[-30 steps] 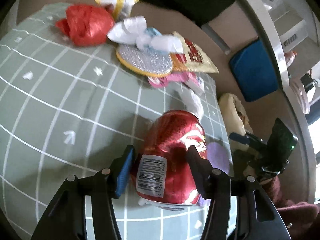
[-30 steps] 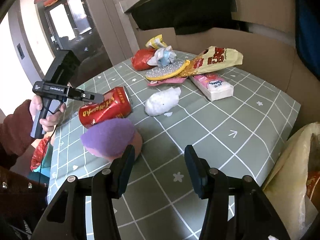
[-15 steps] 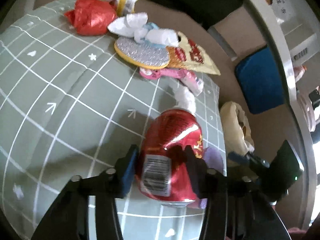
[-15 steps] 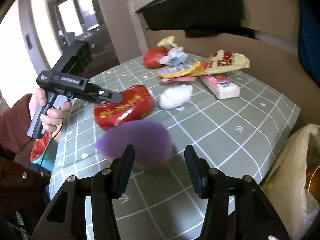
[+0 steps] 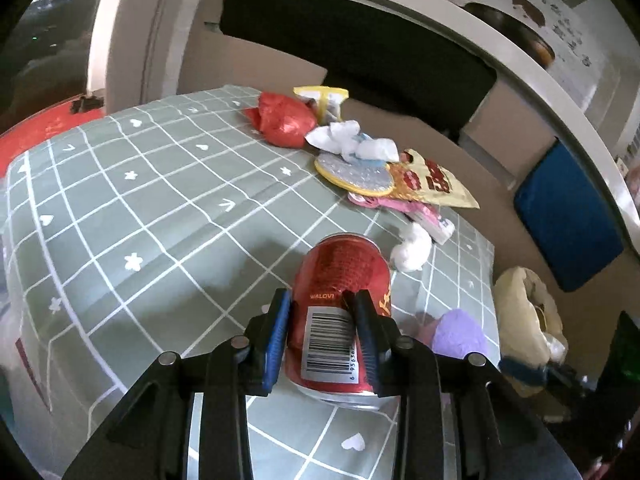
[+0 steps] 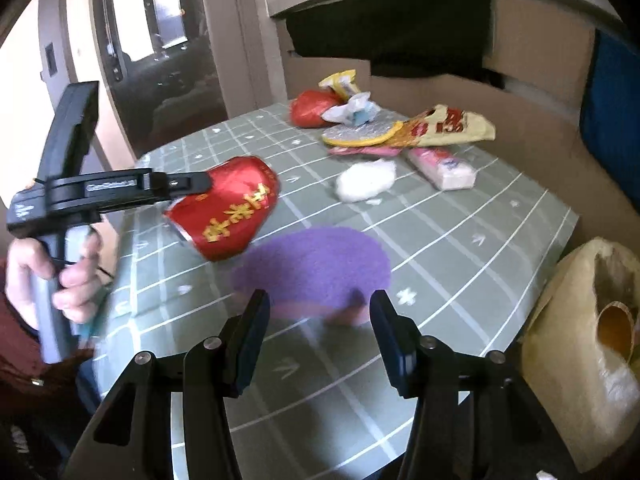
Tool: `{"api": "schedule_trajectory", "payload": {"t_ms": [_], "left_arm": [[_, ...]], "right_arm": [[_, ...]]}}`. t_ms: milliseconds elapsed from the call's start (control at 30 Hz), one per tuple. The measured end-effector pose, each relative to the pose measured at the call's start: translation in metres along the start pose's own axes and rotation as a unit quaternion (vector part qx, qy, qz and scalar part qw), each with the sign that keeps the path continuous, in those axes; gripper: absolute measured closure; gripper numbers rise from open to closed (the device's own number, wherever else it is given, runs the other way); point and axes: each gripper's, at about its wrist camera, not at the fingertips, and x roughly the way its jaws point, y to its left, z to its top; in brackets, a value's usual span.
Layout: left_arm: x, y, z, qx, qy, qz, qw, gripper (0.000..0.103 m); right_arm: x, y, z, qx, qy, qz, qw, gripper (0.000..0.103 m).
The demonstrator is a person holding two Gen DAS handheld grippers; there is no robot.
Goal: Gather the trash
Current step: 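Grasp the red WALOVI can with the left gripper, then lift the red can upright with the left gripper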
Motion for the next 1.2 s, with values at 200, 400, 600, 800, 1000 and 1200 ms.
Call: {"api": "schedule_trajectory", "payload": {"t_ms": [200, 400, 600, 800, 1000, 1200], "left_arm": [[-0.006, -0.001, -0.003, 0.009, -0.012, 0.004, 0.9999, 0.069], [-0.012, 0.002, -0.006, 0.003, -0.011, -0.019, 0.9998, 0.07], [-0.013, 0.021, -0.003, -0.021, -0.012, -0.025, 0.9994, 0.071], [-0.011, 0.037, 0.0, -0.048, -0.013, -0.023, 0.9985, 0.071], [-0.01, 0.039, 0.002, -0.055, -0.013, -0.019, 0.9982, 0.071], [-0.01, 0.037, 0.002, -0.052, -0.012, -0.022, 0.9983, 0.071]], "right_arm": [[0.029, -0.004, 0.004, 0.042, 0.042, 0.018, 0.998, 0.053], [0.056, -0.036, 0.028, 0.1, 0.047, 0.012, 0.994, 0.053], [0.071, -0.06, 0.044, 0.143, 0.041, -0.011, 0.989, 0.053], [0.055, -0.048, 0.042, 0.122, 0.022, -0.026, 0.992, 0.053], [0.035, -0.024, 0.038, 0.094, -0.004, -0.044, 0.995, 0.053], [0.04, 0.008, 0.044, 0.039, -0.009, -0.092, 0.995, 0.053]]}}
